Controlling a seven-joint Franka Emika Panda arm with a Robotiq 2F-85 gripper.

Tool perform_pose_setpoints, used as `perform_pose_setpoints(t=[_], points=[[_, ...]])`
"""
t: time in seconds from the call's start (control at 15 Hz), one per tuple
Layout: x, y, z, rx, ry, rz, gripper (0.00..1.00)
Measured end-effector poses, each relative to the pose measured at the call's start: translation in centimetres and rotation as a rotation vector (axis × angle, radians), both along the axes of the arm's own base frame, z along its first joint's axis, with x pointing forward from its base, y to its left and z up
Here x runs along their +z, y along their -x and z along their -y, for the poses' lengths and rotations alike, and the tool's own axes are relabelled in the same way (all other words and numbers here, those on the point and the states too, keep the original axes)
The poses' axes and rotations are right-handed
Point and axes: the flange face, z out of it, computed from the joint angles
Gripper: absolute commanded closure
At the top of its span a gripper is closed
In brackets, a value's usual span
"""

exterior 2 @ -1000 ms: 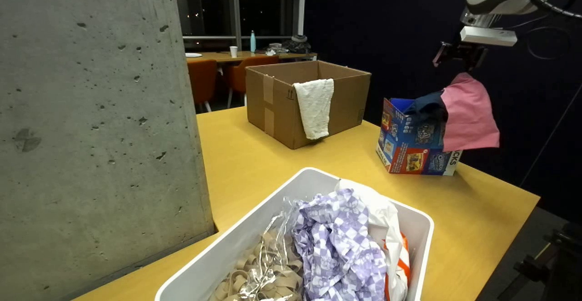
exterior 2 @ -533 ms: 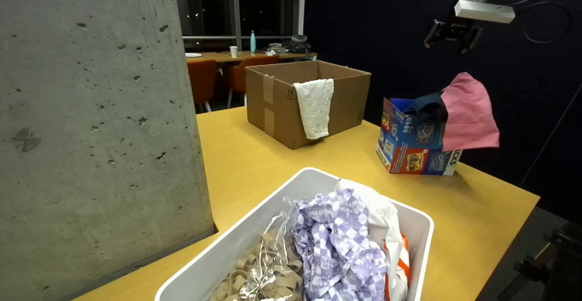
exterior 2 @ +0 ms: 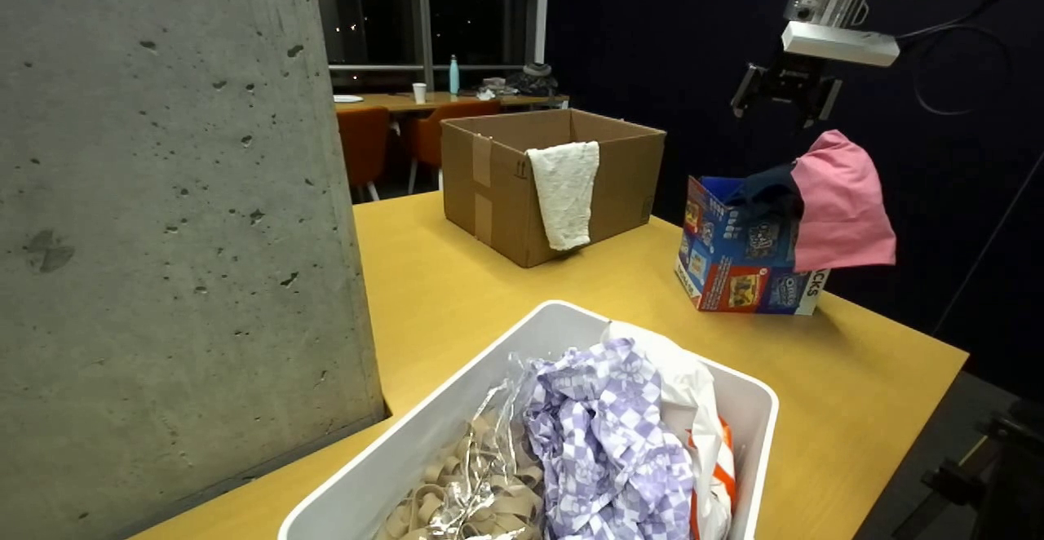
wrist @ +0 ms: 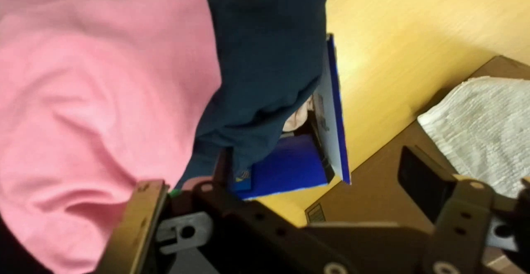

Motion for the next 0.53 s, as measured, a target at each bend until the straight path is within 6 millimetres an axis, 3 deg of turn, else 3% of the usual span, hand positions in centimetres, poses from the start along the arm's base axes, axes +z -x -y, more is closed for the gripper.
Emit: perform_pose_setpoints(t=[0.27, 0.53], points=[[-2.9, 1.7, -4.9, 0.006, -0.026, -0.03, 0.0], [-5.6, 4.7, -10.5, 0.002, -0.051, -0.072, 0.0]])
